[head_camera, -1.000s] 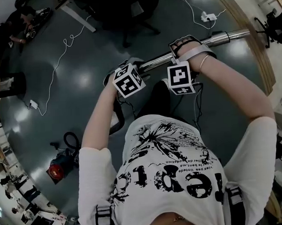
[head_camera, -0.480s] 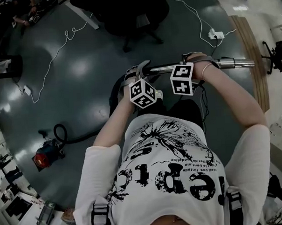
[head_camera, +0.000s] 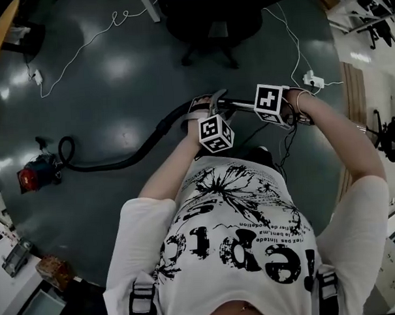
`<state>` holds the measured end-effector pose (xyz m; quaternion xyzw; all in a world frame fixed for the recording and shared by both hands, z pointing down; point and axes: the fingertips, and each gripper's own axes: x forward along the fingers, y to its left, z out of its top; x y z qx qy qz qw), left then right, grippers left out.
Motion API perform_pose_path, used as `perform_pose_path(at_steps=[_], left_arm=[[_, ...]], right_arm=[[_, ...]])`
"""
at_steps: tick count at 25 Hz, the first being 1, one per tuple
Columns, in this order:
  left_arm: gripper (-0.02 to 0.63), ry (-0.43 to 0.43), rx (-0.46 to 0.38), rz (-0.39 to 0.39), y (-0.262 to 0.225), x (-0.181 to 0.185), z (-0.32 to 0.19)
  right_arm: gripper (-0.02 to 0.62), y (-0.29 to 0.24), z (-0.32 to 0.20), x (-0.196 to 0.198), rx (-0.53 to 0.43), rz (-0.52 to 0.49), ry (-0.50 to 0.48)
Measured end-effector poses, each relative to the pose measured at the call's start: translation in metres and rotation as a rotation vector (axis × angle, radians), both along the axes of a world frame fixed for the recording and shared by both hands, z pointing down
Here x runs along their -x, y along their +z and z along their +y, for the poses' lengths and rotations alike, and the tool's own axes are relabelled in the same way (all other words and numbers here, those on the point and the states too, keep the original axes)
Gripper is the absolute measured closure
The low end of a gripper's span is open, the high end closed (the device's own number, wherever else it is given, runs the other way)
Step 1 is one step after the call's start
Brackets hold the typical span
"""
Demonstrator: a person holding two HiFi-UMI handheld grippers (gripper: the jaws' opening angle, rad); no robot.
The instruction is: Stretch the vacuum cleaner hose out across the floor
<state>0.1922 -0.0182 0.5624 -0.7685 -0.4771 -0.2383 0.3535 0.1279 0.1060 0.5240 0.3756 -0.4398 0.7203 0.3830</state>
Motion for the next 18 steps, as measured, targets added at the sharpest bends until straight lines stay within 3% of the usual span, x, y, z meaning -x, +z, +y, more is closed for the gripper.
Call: perform_pose_path(at_steps=[6, 10, 11, 12, 14, 16, 18], left_arm=[[0.296, -0.081, -0.027, 0.037, 0.013, 0.022, 0.102], [0.298, -0.126, -0.087, 0.198, 0.004, 0.039, 0.162], [0.325, -0.129, -0.116, 0.233, 0.000, 0.042, 0.174], [0.397, -0.128, -0.146, 0.250, -0.002, 0.048, 0.184], [0.479, -0.110, -0.198, 0.247, -0.006, 0.066, 0.205], [0.483, -0.095, -0.235, 0.207, -0.008, 0.079, 0.223], [0.483, -0.082, -0.288, 0.159, -0.004, 0.083, 0.235]], right_arm=[[0.506, 0.005, 0.075, 0.025, -0.061, -0.162, 0.044], [0.505, -0.001, 0.110, 0.061, -0.115, -0.253, 0.091], [0.505, -0.005, 0.119, 0.070, -0.124, -0.276, 0.107], [0.505, -0.011, 0.127, 0.081, -0.132, -0.304, 0.129], [0.501, -0.026, 0.142, 0.102, -0.144, -0.366, 0.185], [0.495, -0.040, 0.157, 0.116, -0.151, -0.402, 0.215], [0.489, -0.044, 0.172, 0.120, -0.152, -0.367, 0.163]])
